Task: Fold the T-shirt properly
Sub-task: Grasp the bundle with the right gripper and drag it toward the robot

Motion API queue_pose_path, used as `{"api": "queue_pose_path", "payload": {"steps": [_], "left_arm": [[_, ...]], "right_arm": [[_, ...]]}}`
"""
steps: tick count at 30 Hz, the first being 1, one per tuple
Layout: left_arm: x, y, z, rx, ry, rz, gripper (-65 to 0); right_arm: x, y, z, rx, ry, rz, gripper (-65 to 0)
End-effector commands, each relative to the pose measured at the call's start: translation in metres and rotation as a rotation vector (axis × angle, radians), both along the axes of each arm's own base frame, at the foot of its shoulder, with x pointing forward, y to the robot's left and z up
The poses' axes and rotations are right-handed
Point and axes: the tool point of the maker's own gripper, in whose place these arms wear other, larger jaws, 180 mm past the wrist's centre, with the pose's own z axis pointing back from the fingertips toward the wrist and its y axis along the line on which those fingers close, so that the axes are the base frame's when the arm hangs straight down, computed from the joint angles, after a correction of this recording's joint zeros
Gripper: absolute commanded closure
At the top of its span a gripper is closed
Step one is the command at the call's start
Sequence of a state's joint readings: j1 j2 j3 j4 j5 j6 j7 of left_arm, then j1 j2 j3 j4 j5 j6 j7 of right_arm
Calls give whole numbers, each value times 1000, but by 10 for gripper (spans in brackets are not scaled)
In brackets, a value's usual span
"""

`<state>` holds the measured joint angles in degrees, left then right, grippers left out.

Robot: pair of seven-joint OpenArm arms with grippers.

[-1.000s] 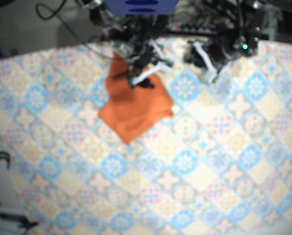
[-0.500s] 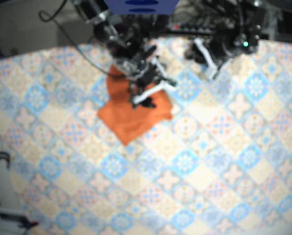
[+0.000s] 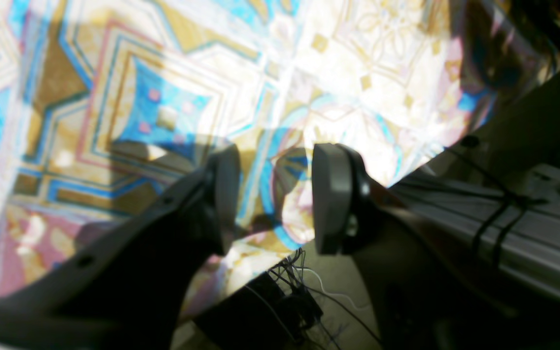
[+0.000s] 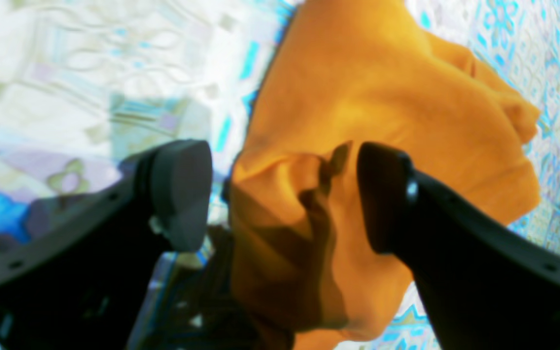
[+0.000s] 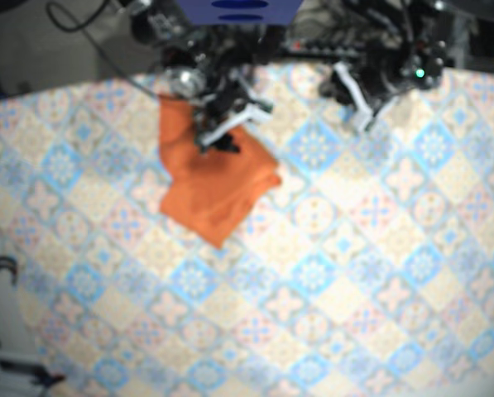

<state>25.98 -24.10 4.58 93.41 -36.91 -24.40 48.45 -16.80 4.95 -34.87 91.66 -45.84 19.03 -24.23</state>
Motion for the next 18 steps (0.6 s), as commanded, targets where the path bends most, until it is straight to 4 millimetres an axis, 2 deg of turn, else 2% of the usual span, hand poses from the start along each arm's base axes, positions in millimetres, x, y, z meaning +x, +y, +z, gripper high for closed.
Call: {"api": "queue_pose_path", "payload": {"steps": [1,9,12,18], "left_arm": [[3,1,5,-11,-21,-1,-227],[2,0,5,-12,-18,1,-227],[2,0,5,-12,-18,1,-227],[2,0,5,-12,-18,1,-227]], "right_arm": [[8,2,7,19,-29,-9,-449],[14,-24,-9,-15,5,-80,-449],[32,-28,-2,-8,-23,-107,-449],[54,-60,0,27,-23,-228,-449]]}}
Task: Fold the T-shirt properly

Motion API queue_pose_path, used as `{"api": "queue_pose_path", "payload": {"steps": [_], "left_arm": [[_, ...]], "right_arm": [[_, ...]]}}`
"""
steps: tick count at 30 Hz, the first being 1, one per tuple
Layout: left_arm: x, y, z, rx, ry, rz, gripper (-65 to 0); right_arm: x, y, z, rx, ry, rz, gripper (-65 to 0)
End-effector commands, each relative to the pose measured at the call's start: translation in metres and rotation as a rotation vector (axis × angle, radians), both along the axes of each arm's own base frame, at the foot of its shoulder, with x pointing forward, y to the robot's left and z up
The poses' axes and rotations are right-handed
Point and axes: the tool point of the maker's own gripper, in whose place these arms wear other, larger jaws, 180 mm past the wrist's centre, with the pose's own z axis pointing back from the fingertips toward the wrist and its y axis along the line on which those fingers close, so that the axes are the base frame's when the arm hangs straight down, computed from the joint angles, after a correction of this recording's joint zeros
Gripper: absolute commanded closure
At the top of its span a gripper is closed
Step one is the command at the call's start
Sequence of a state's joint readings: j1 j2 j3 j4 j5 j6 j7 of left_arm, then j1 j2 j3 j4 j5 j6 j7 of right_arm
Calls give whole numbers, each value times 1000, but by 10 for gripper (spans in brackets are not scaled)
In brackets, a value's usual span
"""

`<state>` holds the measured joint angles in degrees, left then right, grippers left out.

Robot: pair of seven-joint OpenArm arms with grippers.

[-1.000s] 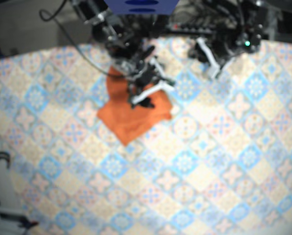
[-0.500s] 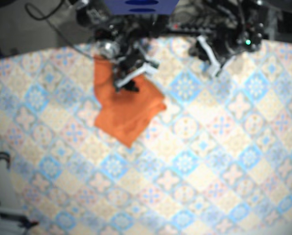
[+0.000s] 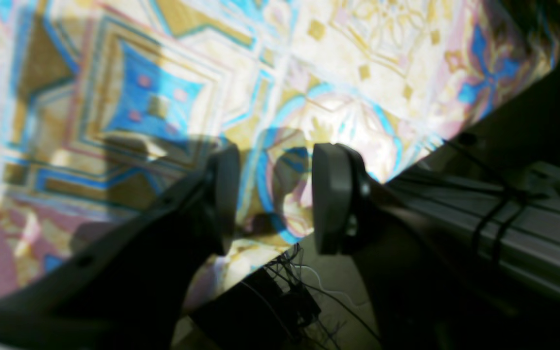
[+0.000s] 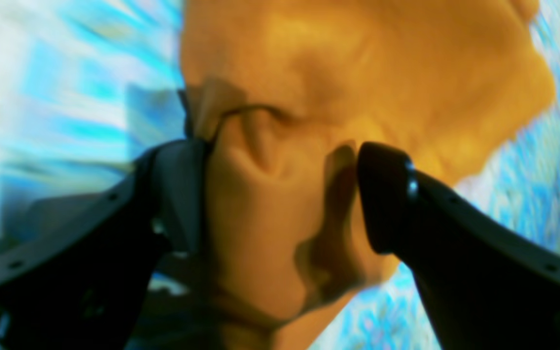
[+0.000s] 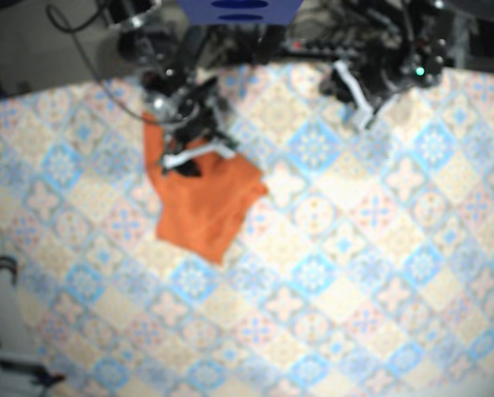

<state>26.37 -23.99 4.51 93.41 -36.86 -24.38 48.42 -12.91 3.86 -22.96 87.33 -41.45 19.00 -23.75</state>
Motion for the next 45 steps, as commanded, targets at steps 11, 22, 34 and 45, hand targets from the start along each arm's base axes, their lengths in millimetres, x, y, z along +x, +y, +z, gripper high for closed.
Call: {"api": "queue_pose_path", "payload": {"steps": [11,22,34,45], "left_arm": [[5,1,5,-9,-22,-1,-227],[5,1,5,-10,-24,-2,-227],[-3,0,4,-14,-11,0,-227],[-55,55,46,85,-37,125,-227]], "right_arm": [[15,-36,4,-16,-30,-88,-449],[6,-35,9,-8,-36,-85,-449],[-35,-26,40,38,-62,-91,-449],[-175,-115,12,-110,203,-280,-449]]}}
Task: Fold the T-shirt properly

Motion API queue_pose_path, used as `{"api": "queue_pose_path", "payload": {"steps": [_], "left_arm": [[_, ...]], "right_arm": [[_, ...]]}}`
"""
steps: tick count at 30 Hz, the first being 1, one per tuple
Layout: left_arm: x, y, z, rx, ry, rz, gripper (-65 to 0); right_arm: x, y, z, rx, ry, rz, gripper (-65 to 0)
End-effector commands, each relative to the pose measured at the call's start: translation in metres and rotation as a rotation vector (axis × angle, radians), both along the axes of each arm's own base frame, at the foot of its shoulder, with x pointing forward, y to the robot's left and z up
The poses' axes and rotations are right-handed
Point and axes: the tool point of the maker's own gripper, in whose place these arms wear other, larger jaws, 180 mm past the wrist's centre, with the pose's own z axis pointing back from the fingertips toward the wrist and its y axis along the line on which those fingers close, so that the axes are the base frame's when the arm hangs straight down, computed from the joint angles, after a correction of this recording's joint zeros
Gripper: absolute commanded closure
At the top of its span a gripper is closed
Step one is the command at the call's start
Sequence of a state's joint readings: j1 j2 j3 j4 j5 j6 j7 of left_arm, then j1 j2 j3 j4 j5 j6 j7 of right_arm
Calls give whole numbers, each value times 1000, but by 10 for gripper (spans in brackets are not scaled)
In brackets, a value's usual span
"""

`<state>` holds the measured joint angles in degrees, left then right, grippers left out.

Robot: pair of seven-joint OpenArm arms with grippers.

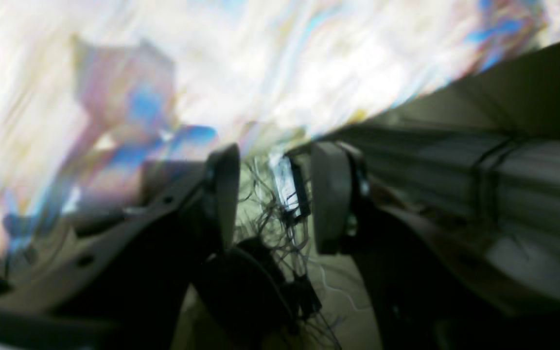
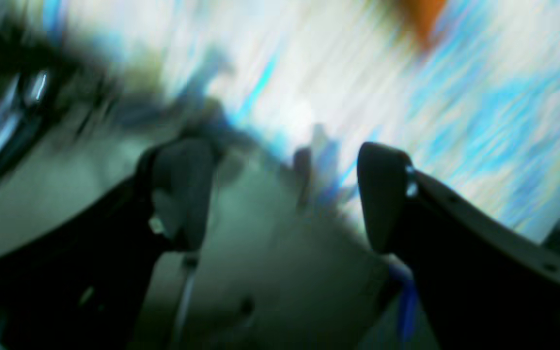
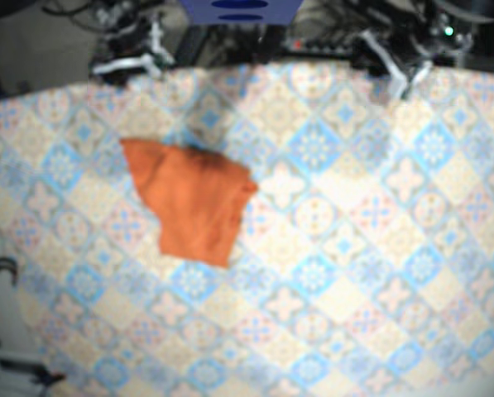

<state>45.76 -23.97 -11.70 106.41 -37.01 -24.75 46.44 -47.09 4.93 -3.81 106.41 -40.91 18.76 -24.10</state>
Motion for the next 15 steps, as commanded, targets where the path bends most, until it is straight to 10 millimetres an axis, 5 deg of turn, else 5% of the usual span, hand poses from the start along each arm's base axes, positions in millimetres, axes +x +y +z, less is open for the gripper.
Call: {"api": "queue_pose_path", "payload": {"steps": [1,8,15], "left_arm": [[-7,8,7,5,-15,21,-227],[-93,53,-1,96,102,124,-227],[-211,97,-93,239,286,190,-227]], "right_arm": [[-11,-6,6,-6,-1,-6,-449],[-126,-48,5,-88,252,-78,-449],[-236,-66,-32,56,519,-393,-449]]}}
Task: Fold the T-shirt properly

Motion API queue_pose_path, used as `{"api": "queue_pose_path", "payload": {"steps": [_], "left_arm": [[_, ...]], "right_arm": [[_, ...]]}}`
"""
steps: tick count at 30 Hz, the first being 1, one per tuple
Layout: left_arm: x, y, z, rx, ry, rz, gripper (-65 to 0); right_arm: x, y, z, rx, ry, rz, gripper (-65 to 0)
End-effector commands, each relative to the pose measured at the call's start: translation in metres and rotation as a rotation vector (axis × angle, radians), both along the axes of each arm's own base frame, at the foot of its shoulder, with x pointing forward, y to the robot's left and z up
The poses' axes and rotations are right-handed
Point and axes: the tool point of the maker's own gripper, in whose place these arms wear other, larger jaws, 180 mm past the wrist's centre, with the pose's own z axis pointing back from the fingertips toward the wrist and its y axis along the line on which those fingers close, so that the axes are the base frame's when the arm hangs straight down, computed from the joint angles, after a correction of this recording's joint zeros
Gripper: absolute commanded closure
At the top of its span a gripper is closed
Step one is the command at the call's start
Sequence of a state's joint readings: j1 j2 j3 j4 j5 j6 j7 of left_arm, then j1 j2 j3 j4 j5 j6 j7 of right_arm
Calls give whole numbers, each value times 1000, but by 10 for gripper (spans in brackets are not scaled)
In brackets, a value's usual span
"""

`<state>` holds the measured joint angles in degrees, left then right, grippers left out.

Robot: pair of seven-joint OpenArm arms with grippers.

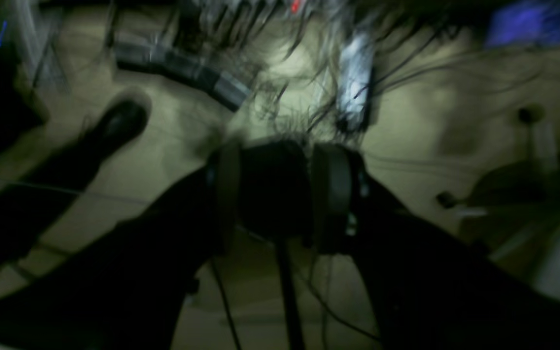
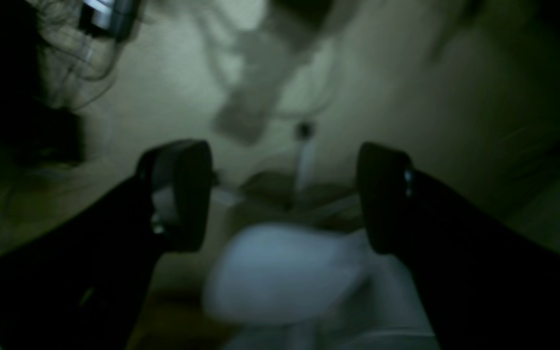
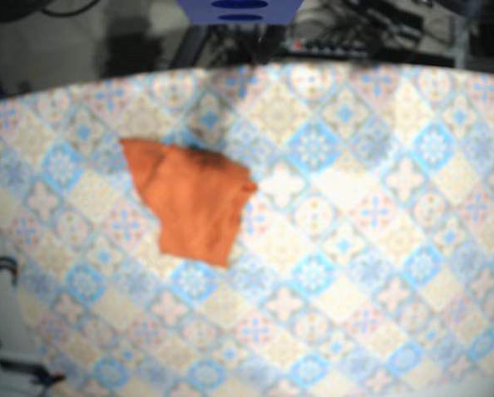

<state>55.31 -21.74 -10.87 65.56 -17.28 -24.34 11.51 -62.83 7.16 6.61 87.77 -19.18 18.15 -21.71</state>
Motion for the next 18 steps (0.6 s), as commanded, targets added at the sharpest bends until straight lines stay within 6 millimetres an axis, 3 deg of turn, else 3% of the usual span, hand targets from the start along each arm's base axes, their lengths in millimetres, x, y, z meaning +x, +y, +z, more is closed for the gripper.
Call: {"api": "queue_pose_path", "payload": {"steps": [1,4,6,9,12,16,18], "left_arm": [[-9,7,-16,6,4,30,-227],[-18,12,-59,27,24,100,-230],[0,-5,-82,6,3,121,-230],[39,-37,-102,-53,-30,81,-229],[79,-69,-113,-113,-77,20,-228],[124,-106,-122,-166,-125,26,-227],[140,-130,-126,-200,-136,41,-227]], "right_arm": [[-26,-3,-9,18,72,-48,-449],[-59,14,-56,122,141,-261,-449],[-77,22,-78,148,172,-371,-449],[-88,28,-98,156,187,-459,-449],[-78,53,-111,192,151,-533,-449],[-39,65,-126,232,32,-581,-449],[-13,81,-133,266,-26,-606,-449]]}}
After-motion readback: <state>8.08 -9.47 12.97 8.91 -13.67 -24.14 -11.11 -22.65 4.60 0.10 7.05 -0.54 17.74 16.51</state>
